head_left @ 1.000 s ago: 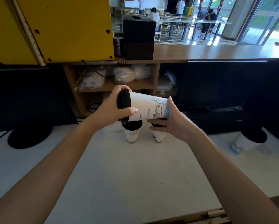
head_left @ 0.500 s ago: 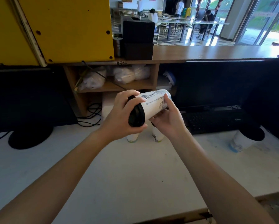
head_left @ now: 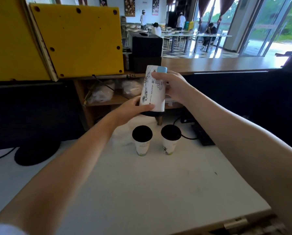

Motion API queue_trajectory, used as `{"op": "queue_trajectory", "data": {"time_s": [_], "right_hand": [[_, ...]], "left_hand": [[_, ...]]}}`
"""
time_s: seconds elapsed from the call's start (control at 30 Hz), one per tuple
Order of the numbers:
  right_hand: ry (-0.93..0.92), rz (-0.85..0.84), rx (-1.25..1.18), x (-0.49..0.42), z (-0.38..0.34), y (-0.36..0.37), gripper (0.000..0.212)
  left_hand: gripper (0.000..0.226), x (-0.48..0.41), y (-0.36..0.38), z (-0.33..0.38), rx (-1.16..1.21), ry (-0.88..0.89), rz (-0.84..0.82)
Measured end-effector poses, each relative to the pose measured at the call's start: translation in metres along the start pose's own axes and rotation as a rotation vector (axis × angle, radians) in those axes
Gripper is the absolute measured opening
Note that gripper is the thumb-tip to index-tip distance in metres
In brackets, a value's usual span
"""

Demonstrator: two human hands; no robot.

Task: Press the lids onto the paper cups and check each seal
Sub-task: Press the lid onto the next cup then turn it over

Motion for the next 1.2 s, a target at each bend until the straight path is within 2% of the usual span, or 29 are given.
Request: {"op": "queue_trajectory", "data": {"time_s": [0.13, 0.23, 0.33, 0.47, 0.77, 1.07, 1.13, 1.2], "right_hand": [[-0.117, -0.034, 0.208, -0.004, -0.03, 0.011, 0.033], [-0.162, -0.043, 0.319, -0.005, -0.042, 0.015, 0.041], [-0.145, -0.041, 0.356, -0.009, -0.044, 0.012, 0.046], [-0.097, -0.07, 0.428, -0.01, -0.043, 0.014, 0.052], [-0.047, -0.048, 0.398, -0.005, -0.046, 0.002, 0.053], [-0.072, -0.036, 0.38, 0.002, -0.055, -0.006, 0.048], [-0.099, -0.026, 0.369, 0.005, -0.058, -0.007, 0.041], [-0.134, -0.029, 0.305, 0.01, -0.057, -0.008, 0.036]], "left_hand": [[0.04, -0.014, -0.007, 0.02, -0.1, 0.082, -0.007], [0.046, -0.02, -0.013, 0.033, -0.166, 0.103, -0.02], [0.044, -0.028, -0.011, 0.037, -0.171, 0.12, -0.06], [0.06, -0.039, -0.006, 0.037, -0.191, 0.09, -0.091], [0.07, -0.052, -0.002, 0.035, -0.183, 0.073, -0.142], [0.066, -0.055, 0.002, 0.045, -0.18, 0.11, -0.172], [0.077, -0.047, 0.0, 0.039, -0.057, 0.122, -0.037], [0.078, -0.028, 0.007, 0.013, 0.29, 0.068, 0.129]]}}
Point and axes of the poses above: each hand's wrist, its own x-axis away from the middle knuckle, its own y-axis out of the palm, z = x × y, the point moved 8 cm from there along -x, towards the middle knuckle, and after that the axes turned 14 degrees about y, right-handed, at the moved point
